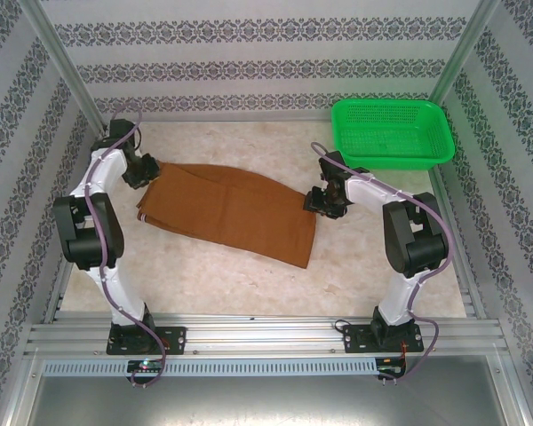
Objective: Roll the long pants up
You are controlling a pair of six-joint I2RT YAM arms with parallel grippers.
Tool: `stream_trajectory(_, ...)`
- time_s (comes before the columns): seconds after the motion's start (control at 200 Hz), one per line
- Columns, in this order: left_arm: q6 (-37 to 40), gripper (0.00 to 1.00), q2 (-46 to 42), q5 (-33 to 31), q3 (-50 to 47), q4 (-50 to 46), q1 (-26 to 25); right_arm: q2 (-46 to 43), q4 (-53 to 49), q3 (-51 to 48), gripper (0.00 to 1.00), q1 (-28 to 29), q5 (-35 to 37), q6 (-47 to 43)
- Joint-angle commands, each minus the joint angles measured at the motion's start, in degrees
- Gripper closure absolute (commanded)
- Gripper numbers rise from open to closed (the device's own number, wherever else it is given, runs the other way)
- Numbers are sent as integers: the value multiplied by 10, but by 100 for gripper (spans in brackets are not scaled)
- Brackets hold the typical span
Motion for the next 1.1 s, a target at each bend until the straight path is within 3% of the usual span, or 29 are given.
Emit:
stream_trajectory(0.0,-11,70,-23,-99,7,-43,-2,-21,-8,-2,22,1,3,-4)
stream_trajectory(0.015,-12,69,-29,-104,3,-42,-2,-23,-9,-1,8,1,2,-7)
stream_trajectory(0.035,-14,68,-38,-108,-4,-38,-3,-24,-8,-2,3,1,0,-11)
stream_trajectory(0.155,1,67,-97,-124,-48,-11,-31,-34,8,-7,2,1,-14,-34)
stream_trajectory(0.285,22,65,-134,-66,-133,70,-89,-15,60,-21,2,-8,-54,-30)
stream_trajectory(0.36,7,71,-120,-41,-172,104,-108,18,65,-1,3,-11,-71,-23)
stream_trajectory(0.4,0,76,-104,-27,-183,119,-112,35,65,12,12,-11,-71,-22)
stream_trajectory(0.435,-8,80,-86,-19,-190,129,-112,46,68,20,30,-12,-72,-23)
stream_trajectory(0.46,-11,83,-71,-13,-192,136,-112,55,71,25,50,-12,-71,-22)
stream_trajectory(0.51,-11,87,-43,-3,-191,148,-112,71,68,36,100,-13,-62,-18)
stream_trajectory(0.664,-1,100,57,15,-130,139,-119,73,41,24,100,-14,-41,-30)
stream_trajectory(0.894,39,100,208,26,54,76,-172,-54,91,-170,100,-1,-73,-12)
stream_trajectory(0.999,45,100,277,35,158,47,-204,-118,95,-243,100,38,-83,0)
stream_trajectory(1.099,52,100,339,43,268,10,-233,-177,77,-281,100,111,-68,17)
